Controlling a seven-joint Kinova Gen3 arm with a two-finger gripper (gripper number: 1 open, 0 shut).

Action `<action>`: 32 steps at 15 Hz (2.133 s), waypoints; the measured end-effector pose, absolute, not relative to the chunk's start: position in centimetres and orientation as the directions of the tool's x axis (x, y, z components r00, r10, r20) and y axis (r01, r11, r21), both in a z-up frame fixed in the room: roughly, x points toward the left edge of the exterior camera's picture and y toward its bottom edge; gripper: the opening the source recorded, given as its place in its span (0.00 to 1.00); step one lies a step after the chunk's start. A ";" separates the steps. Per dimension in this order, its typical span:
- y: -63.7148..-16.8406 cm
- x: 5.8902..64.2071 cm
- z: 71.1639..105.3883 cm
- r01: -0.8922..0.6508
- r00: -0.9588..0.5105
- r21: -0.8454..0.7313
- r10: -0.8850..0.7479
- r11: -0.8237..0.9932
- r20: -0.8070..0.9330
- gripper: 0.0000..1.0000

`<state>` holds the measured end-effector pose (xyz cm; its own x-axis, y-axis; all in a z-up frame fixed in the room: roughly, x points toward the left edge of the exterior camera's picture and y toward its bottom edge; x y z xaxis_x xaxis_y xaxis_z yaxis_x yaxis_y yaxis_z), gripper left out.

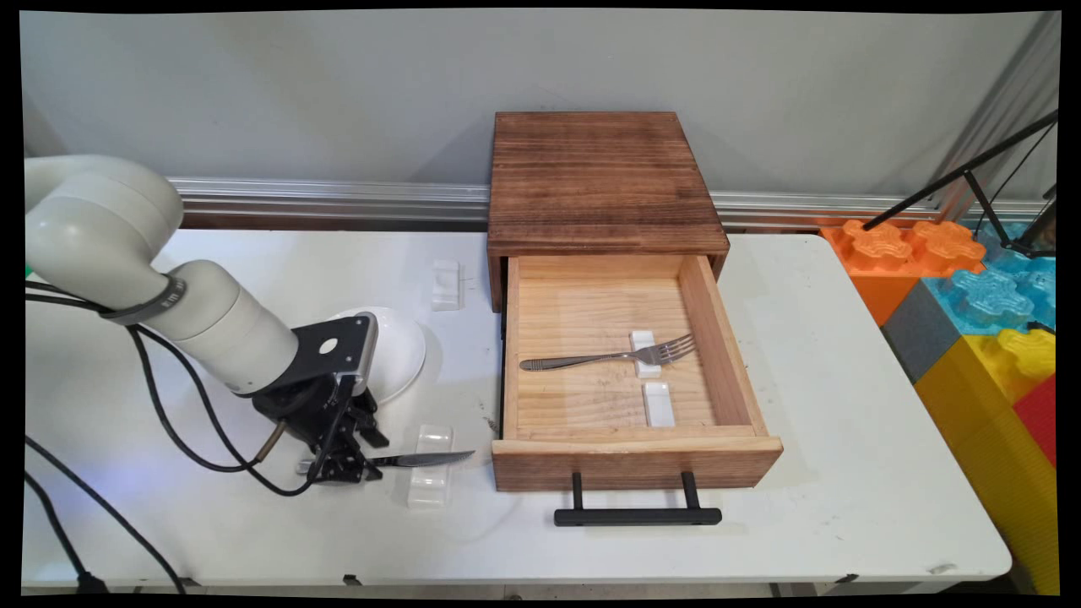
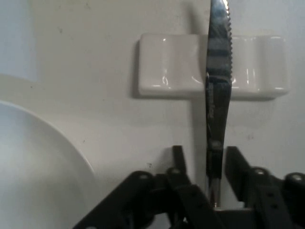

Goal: Pick up the knife from the right of the white plate, then place the picked object into the drawer

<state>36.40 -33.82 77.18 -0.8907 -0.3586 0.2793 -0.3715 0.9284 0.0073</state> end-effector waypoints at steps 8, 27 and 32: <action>-33.7 36.9 77.4 -0.367 -0.895 0.012 -0.357 0.930 0.267 0.00; -35.8 37.5 88.4 -0.405 -0.876 0.021 -0.395 0.914 0.277 0.00; -37.4 36.1 91.1 -0.403 -0.869 0.020 -0.389 0.915 0.306 0.00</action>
<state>36.14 -37.39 91.10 -0.8687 -0.3893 0.3064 -0.4030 0.9150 0.0199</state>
